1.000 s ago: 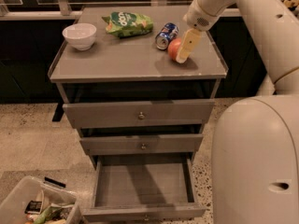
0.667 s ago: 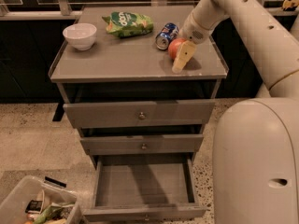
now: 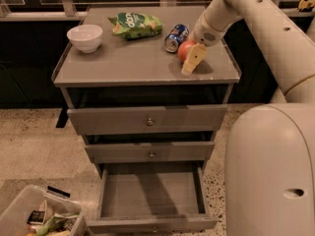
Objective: Place apple into bottom drawer
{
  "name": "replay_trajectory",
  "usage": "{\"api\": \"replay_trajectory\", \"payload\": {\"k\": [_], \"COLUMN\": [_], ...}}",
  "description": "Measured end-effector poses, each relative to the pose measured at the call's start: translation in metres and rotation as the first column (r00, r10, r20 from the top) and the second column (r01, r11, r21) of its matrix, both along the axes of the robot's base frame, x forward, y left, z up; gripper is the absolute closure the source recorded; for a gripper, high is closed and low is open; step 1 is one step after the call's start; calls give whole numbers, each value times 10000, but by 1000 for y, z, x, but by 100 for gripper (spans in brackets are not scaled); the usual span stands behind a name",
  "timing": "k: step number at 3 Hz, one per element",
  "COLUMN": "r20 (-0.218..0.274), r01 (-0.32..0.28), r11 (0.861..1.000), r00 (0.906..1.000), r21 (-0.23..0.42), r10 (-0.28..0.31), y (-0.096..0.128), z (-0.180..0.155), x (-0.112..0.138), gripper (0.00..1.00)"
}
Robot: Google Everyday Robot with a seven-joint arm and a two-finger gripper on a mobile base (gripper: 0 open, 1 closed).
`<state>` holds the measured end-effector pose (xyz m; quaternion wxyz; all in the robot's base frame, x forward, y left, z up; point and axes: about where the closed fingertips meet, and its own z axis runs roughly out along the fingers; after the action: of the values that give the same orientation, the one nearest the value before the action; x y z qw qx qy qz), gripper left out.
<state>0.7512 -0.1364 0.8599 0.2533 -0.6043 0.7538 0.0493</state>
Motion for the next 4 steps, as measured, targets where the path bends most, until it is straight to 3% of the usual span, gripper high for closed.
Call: {"api": "replay_trajectory", "payload": {"k": [4], "r20": [-1], "r01": [-1], "r11": [10000], "r00": [10000], "r21": [0], "r10": [1], "y": [0], "z": [0], "x": [0], "gripper": [100]}}
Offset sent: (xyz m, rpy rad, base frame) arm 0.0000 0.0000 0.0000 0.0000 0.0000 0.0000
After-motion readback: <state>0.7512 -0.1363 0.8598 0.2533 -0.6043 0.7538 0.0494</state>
